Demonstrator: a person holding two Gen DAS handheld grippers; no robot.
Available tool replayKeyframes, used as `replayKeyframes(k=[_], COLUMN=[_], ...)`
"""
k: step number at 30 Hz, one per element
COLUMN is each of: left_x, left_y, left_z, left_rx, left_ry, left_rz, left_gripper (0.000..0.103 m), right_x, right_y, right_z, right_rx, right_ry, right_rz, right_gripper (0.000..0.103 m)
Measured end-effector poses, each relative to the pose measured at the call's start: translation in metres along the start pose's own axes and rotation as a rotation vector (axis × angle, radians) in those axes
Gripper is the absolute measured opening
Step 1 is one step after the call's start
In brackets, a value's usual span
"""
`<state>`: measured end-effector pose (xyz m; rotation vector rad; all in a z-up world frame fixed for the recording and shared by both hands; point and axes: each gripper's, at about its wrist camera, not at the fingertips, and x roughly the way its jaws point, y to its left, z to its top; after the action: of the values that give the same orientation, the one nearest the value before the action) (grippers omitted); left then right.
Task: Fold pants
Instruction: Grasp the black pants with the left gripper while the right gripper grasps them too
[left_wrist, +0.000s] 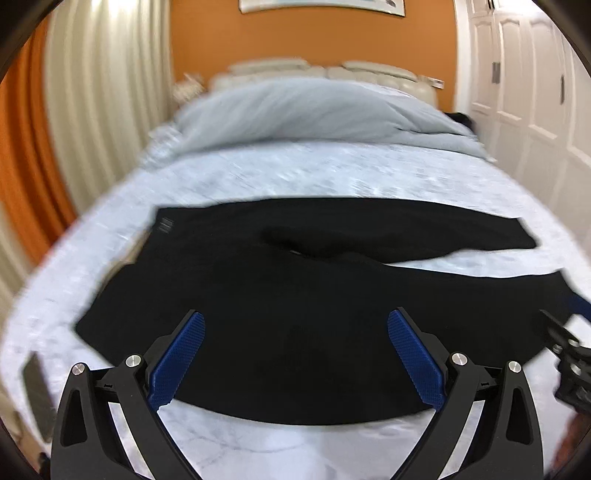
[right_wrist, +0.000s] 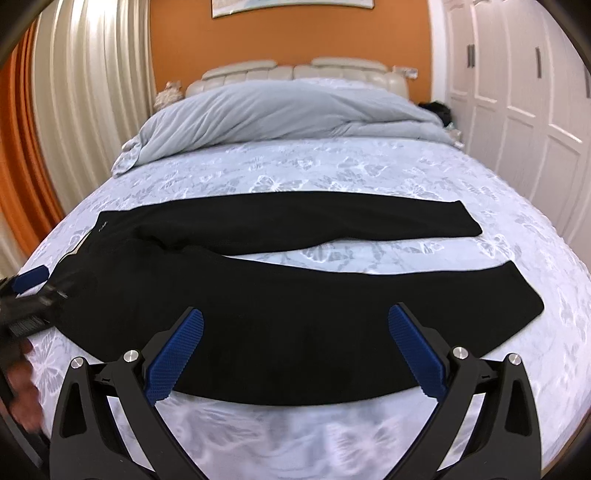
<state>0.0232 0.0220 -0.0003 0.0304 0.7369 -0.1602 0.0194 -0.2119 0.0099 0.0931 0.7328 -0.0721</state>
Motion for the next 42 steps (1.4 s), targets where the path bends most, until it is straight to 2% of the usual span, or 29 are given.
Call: replayKeyframes(k=[2, 4, 6, 8, 9, 13, 15, 18, 20, 21, 23, 25, 26, 27, 28, 29, 30, 31, 32, 36, 38, 40, 42], left_x=[0.004, 0.017, 0.038, 0.068, 0.090, 0.166, 0.208, 0.254, 0.285, 0.296, 0.307, 0.318, 0.323, 0.323, 0.321, 0.319, 0.314, 0.308, 0.300, 0.225, 0.169, 0.132, 0.090], left_y=[0.021, 0.057, 0.090, 0.126, 0.150, 0.223, 0.255, 0.284, 0.295, 0.297, 0.289, 0.279, 0.274, 0.270, 0.268, 0.268, 0.271, 0.275, 0.277, 0.271, 0.273, 0.274, 0.276], left_z=[0.017, 0.044, 0.068, 0.089, 0.100, 0.128, 0.139, 0.143, 0.142, 0.142, 0.148, 0.152, 0.154, 0.155, 0.158, 0.160, 0.162, 0.162, 0.163, 0.169, 0.166, 0.158, 0.136], left_rx=[-0.036, -0.082, -0.116, -0.165, -0.212, -0.390, -0.463, -0.534, -0.579, -0.583, -0.509, -0.425, -0.372, -0.349, -0.331, -0.328, -0.361, -0.395, -0.417, -0.395, -0.406, -0.389, -0.357], left_ry=[0.024, 0.029, 0.044, 0.083, 0.119, 0.201, 0.239, 0.280, 0.326, 0.342, 0.318, 0.336, 0.337, 0.330, 0.313, 0.303, 0.300, 0.295, 0.284, 0.160, 0.088, 0.061, 0.062], left_rz=[-0.057, -0.064, -0.049, -0.033, 0.003, 0.059, 0.082, 0.151, 0.125, 0.139, 0.220, 0.264, 0.295, 0.304, 0.303, 0.286, 0.225, 0.194, 0.173, 0.088, 0.017, -0.014, -0.026], left_gripper=[0.098, 0.098, 0.098, 0.098, 0.098, 0.098, 0.098, 0.098, 0.098, 0.098, 0.098, 0.098, 0.096, 0.090, 0.068, 0.042, 0.031, 0.021, 0.018, 0.015, 0.013, 0.012, 0.012], right_x=[0.008, 0.021, 0.043, 0.076, 0.096, 0.170, 0.200, 0.242, 0.266, 0.279, 0.298, 0.303, 0.304, 0.304, 0.301, 0.296, 0.283, 0.273, 0.261, 0.181, 0.140, 0.101, 0.074], right_y=[-0.042, -0.087, -0.131, -0.179, -0.202, -0.269, -0.287, -0.304, -0.312, -0.315, -0.316, -0.306, -0.300, -0.297, -0.299, -0.304, -0.306, -0.304, -0.301, -0.293, -0.289, -0.288, -0.288], right_z=[0.022, 0.041, 0.058, 0.076, 0.084, 0.109, 0.119, 0.129, 0.130, 0.131, 0.132, 0.133, 0.134, 0.135, 0.136, 0.138, 0.140, 0.143, 0.146, 0.151, 0.146, 0.134, 0.116], right_rx=[0.031, 0.081, 0.120, 0.158, 0.180, 0.260, 0.283, 0.304, 0.326, 0.343, 0.369, 0.324, 0.290, 0.268, 0.285, 0.330, 0.367, 0.352, 0.331, 0.271, 0.245, 0.226, 0.203], right_ry=[0.026, 0.036, 0.046, 0.076, 0.095, 0.163, 0.170, 0.206, 0.228, 0.239, 0.260, 0.235, 0.220, 0.215, 0.207, 0.190, 0.154, 0.129, 0.107, -0.002, -0.047, -0.069, -0.070], right_rz=[0.022, 0.018, 0.001, -0.059, -0.071, -0.105, -0.145, -0.147, -0.136, -0.127, -0.135, -0.167, -0.166, -0.182, -0.176, -0.131, -0.087, -0.087, -0.078, 0.000, 0.034, 0.050, 0.051], right_gripper=[0.098, 0.098, 0.098, 0.098, 0.098, 0.098, 0.098, 0.098, 0.098, 0.098, 0.098, 0.098, 0.082, 0.060, 0.026, 0.014, 0.014, 0.013, 0.013, 0.013, 0.013, 0.013, 0.013])
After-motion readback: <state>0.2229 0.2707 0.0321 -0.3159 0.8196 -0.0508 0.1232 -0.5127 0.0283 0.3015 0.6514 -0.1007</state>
